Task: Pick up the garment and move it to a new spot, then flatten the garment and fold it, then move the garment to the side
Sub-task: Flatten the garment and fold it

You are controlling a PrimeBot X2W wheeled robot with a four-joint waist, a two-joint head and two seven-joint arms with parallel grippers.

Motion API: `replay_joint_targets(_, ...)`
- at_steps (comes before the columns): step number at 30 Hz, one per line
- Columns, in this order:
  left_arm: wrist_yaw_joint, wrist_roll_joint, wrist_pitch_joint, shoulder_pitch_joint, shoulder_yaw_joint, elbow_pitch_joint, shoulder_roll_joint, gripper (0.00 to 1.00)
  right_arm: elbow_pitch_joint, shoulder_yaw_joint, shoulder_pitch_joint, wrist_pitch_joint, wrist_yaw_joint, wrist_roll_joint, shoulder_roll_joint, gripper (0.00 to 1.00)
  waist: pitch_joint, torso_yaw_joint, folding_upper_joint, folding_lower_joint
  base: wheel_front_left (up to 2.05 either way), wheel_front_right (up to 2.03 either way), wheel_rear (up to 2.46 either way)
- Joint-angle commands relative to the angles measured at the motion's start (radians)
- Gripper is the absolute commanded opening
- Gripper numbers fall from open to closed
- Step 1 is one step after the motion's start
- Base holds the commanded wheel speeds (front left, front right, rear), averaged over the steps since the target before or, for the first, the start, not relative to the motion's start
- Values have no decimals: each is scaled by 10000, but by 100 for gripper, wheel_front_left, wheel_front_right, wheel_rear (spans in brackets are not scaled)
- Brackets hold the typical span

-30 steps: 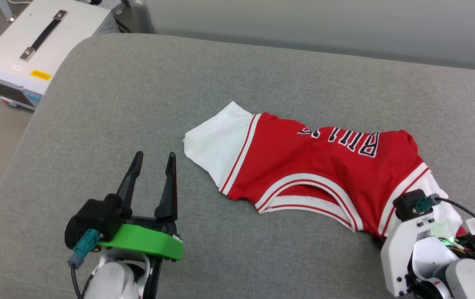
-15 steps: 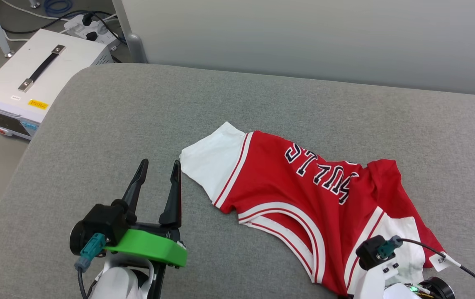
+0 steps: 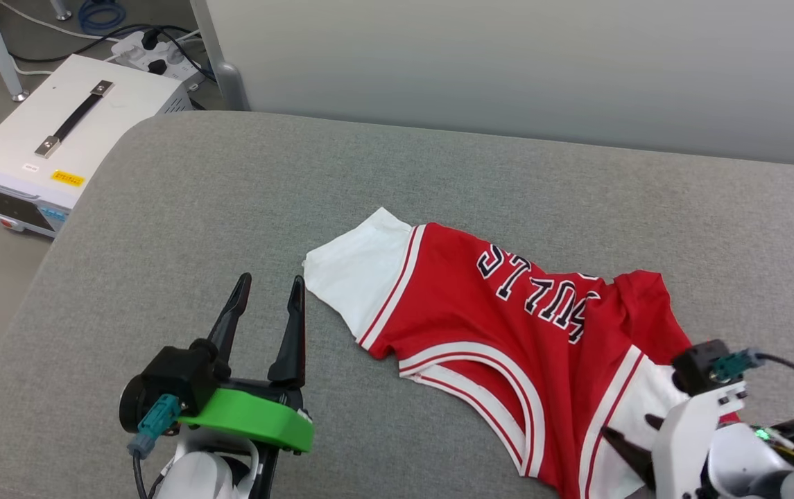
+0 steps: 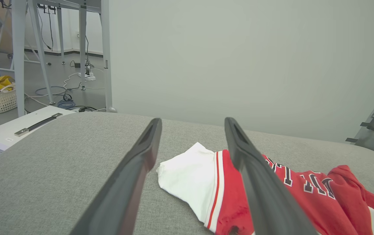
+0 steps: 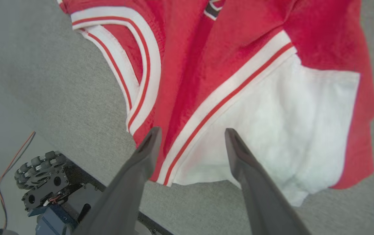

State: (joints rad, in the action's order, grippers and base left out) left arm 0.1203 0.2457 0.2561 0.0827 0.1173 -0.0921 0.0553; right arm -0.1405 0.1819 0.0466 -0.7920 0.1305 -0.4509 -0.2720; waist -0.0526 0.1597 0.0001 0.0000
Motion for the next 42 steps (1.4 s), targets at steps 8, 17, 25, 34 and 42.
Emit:
replay_joint_targets(8,67,-20,57,-62,-31,82,-51,100,-374,-2310,-288,-1507,2,441,-408,100,-274,15,-1,0,0,0,0)
replay_joint_targets(17,70,-8,57,291,-4,130,-51,100,575,-2932,-1075,-1803,2,1136,-523,100,-1046,172,-1,0,0,0,0)
replay_joint_targets(25,74,-27,57,562,-6,164,-51,100,2011,-2645,-1430,-1591,2,1092,-525,100,-1582,320,-1,0,0,0,0)
replay_joint_targets(34,75,-16,57,672,-24,118,-51,100,3016,-2250,-1545,-1302,2,665,-834,0,-1653,345,-1,0,0,0,0)
replay_joint_targets(42,31,86,57,595,42,24,-51,100,3044,-2330,-2076,-442,2,802,-1624,0,-1158,340,-1,0,0,0,0)
